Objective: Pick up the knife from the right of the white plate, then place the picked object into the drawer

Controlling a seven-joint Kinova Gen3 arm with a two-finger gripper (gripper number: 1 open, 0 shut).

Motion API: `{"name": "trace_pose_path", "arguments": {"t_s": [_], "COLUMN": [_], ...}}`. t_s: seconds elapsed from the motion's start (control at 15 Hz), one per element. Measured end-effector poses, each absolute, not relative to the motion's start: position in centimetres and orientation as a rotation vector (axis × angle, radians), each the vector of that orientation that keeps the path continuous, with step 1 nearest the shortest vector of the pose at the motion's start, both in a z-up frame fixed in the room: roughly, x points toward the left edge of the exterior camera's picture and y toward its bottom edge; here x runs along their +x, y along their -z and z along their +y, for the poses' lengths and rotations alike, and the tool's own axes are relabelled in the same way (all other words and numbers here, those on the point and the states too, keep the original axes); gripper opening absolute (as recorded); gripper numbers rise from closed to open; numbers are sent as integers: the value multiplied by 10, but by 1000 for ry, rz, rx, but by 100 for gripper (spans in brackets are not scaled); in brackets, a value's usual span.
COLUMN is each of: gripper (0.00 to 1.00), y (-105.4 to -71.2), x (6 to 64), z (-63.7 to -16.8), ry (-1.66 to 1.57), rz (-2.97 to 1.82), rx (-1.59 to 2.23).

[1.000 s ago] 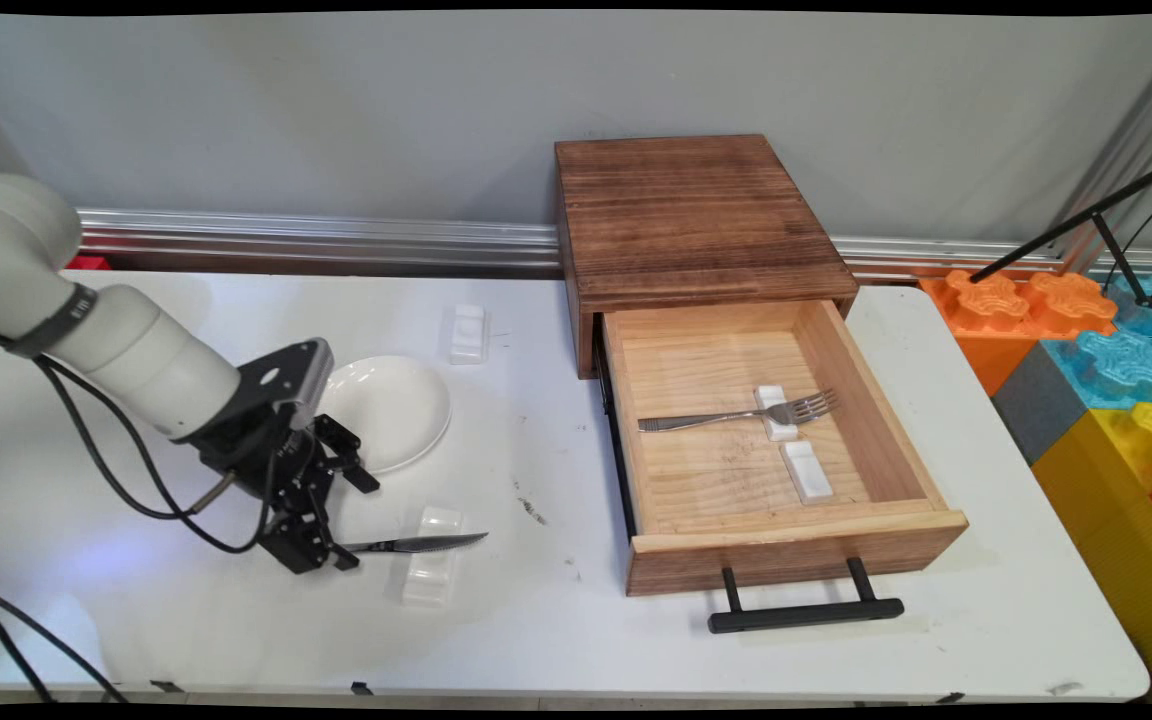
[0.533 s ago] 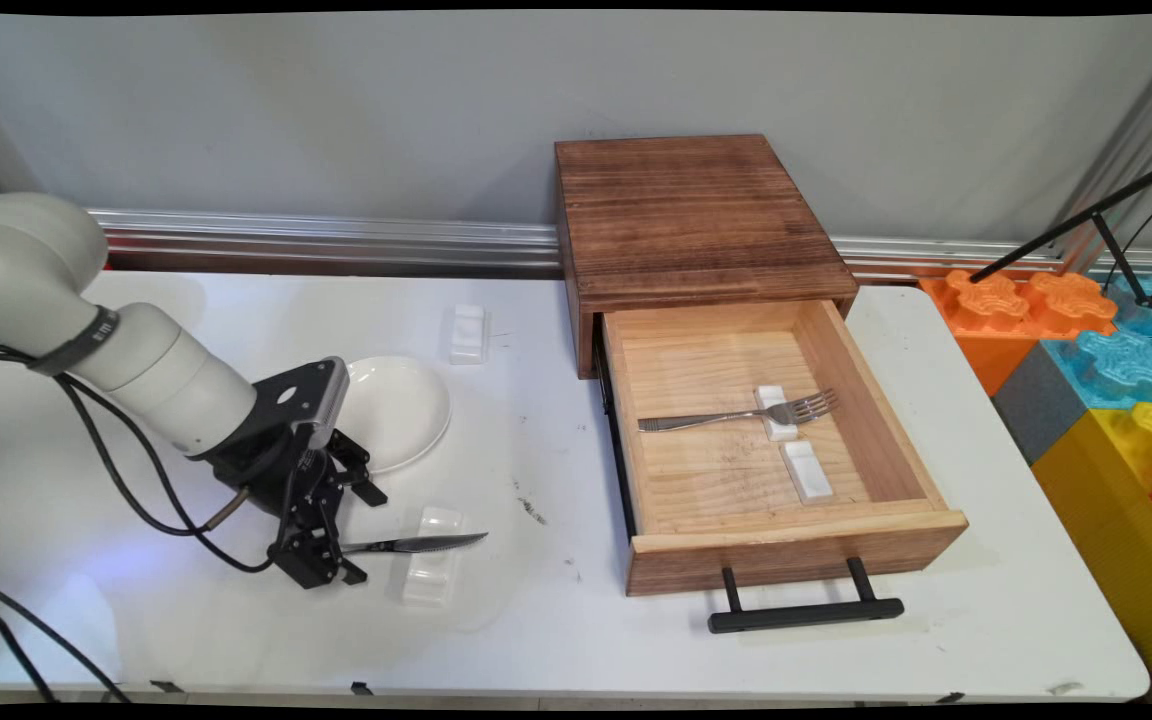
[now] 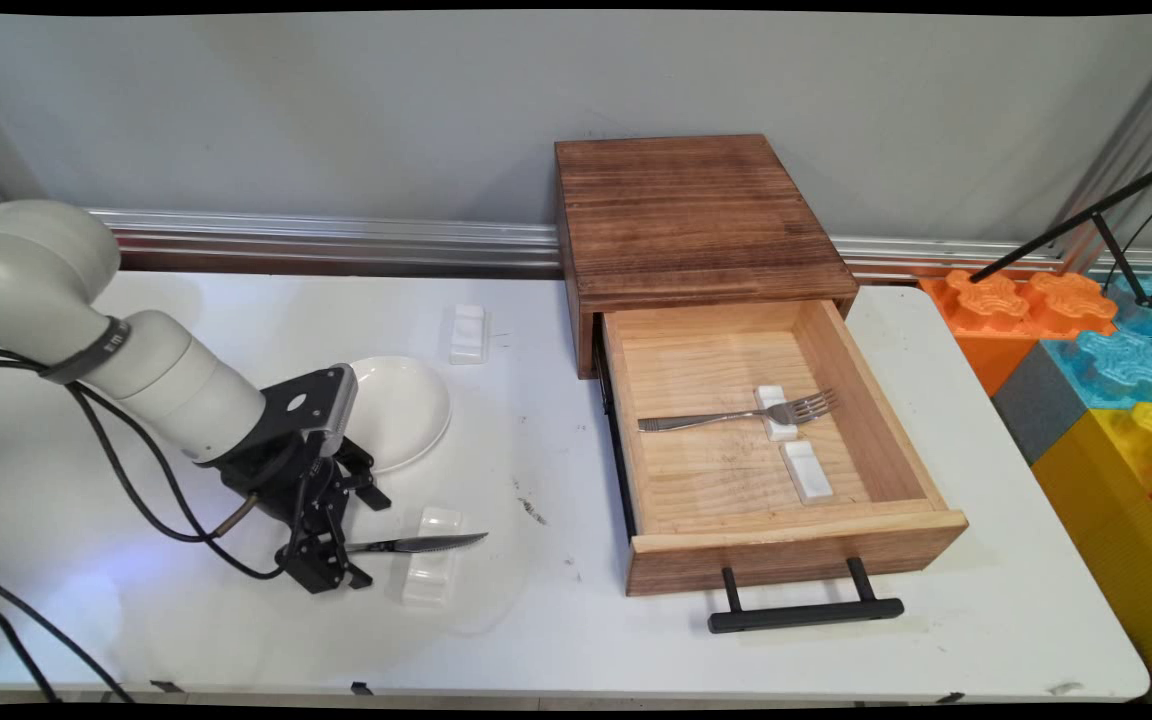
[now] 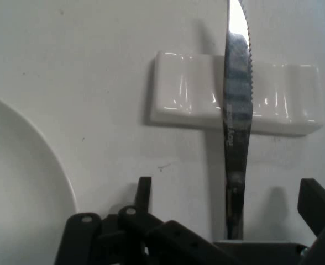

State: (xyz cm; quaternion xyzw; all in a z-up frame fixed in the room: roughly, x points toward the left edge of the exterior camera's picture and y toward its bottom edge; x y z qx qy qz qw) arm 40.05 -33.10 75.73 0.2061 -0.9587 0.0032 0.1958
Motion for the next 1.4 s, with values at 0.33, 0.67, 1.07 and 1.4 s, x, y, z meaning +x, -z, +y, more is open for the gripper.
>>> {"name": "trace_pose_path", "arguments": {"t_s": [0.33, 0.67, 1.07, 1.4], "gripper": [0, 0, 0, 0], "y": [-757, -760, -767, -785], "x": [398, 399, 402, 402], "z": [-330, -329, -326, -327], "ry": [-11, -7, 3, -1], "rz": [-2691, -2701, -2708, -2706], "rx": [579, 576, 572, 571]}}
